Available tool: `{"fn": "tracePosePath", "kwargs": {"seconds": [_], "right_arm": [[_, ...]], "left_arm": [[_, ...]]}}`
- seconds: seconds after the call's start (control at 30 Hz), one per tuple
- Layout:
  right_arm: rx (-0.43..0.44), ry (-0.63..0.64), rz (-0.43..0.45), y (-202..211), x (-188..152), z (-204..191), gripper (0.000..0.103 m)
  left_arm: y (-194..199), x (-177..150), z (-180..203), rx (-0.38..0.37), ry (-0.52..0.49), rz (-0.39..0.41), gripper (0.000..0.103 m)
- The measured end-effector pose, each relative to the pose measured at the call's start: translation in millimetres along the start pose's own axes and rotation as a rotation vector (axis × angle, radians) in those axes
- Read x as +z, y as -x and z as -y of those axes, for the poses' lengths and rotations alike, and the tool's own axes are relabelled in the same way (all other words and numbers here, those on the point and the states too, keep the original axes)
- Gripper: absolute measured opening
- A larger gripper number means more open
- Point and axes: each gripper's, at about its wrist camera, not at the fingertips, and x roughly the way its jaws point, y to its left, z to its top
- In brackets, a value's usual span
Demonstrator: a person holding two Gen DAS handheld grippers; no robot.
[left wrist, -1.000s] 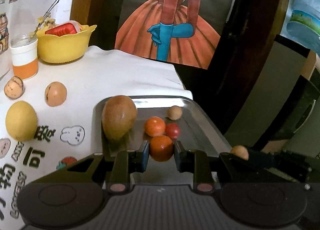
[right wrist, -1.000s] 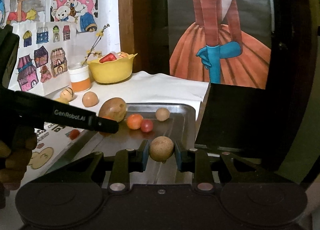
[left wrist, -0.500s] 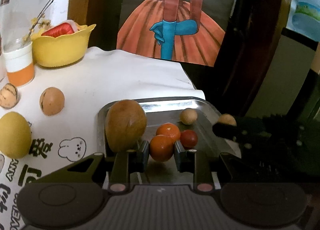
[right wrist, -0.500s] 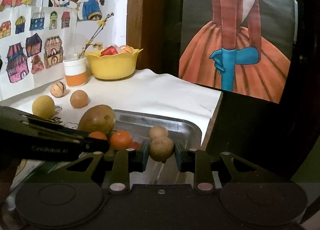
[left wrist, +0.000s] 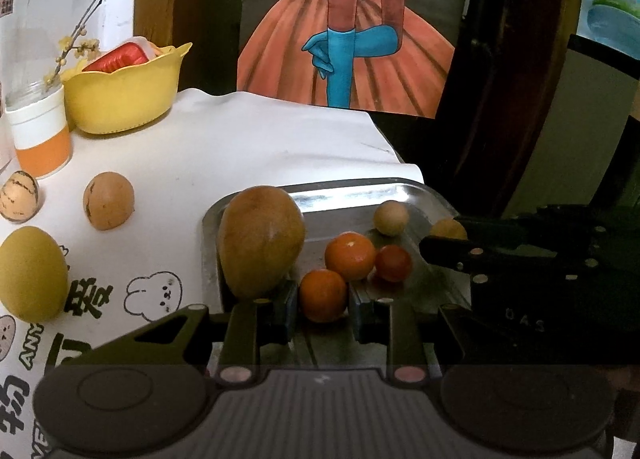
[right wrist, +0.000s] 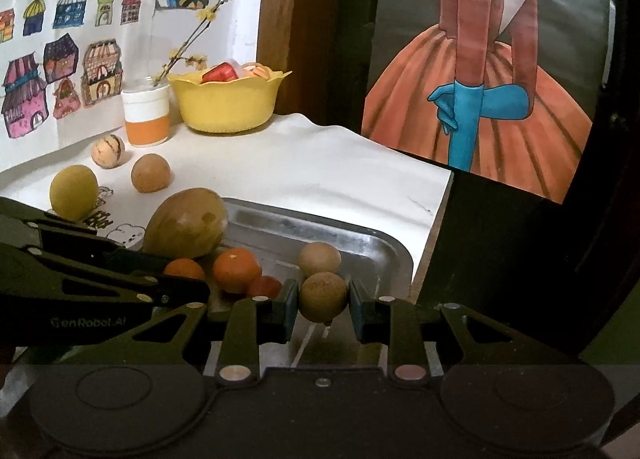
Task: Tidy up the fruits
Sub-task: 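Open left tool to drop the tangerine while right tool releases the brown fruit onto tray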
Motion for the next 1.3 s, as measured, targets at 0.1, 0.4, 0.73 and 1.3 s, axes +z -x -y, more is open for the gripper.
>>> {"fn": "tracePosePath", "kwargs": {"seconds": [0.1,0.4,0.73,1.3], "right_arm": [[0.001,0.003,-0.003,-1.1,-0.2,-1.6,0.029],[0.001,0.026,-0.001,-1.3,0.2,-8.7,0.031],[-0.054,-0.010,0.048,16.5,5.7,-2.3,0.074],[-0.123,-0.032,0.146,72.8,10.8,-4.8,0.102]], "left_arm": [[-0.3,0.9,-0.6,0.000,0.004,-0.003,0.029],[-0.9,0.9,-1.6,0.026,0.010,-0.013,0.032],[23.8,-1.0,-4.4,0.034,0.020,0.022,0.063],[81.0,-5.3,-13.3,0.131,0.014,0.133,0.097]]}}
